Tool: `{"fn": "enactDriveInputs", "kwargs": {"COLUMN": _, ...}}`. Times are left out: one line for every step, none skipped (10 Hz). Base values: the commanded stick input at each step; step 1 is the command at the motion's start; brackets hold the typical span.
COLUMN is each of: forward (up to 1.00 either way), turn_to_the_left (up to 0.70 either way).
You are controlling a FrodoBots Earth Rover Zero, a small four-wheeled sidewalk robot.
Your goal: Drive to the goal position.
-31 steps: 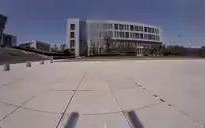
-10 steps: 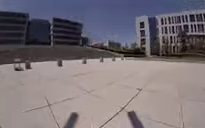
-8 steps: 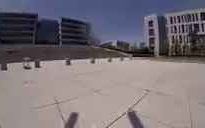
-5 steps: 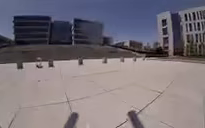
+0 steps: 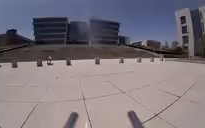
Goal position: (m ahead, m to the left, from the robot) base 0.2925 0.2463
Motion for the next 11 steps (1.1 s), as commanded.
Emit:
{"fn": "enactDriveInputs", "kwargs": {"forward": 0.00, "turn_to_the_left": 0.00}}
{"fn": "enactDriveInputs", "kwargs": {"forward": 0.00, "turn_to_the_left": 0.00}}
{"fn": "enactDriveInputs", "kwargs": {"forward": 0.00, "turn_to_the_left": 0.00}}
{"fn": "enactDriveInputs", "kwargs": {"forward": 0.00, "turn_to_the_left": -0.37}}
{"fn": "enactDriveInputs", "kwargs": {"forward": 0.00, "turn_to_the_left": -0.45}}
{"fn": "enactDriveInputs", "kwargs": {"forward": 0.00, "turn_to_the_left": -0.45}}
{"fn": "enactDriveInputs", "kwargs": {"forward": 0.00, "turn_to_the_left": -0.45}}
{"fn": "enactDriveInputs", "kwargs": {"forward": 0.00, "turn_to_the_left": -0.45}}
{"fn": "enactDriveInputs", "kwargs": {"forward": 0.00, "turn_to_the_left": -0.45}}
{"fn": "enactDriveInputs", "kwargs": {"forward": 0.00, "turn_to_the_left": -0.45}}
{"fn": "enactDriveInputs", "kwargs": {"forward": 0.00, "turn_to_the_left": -0.45}}
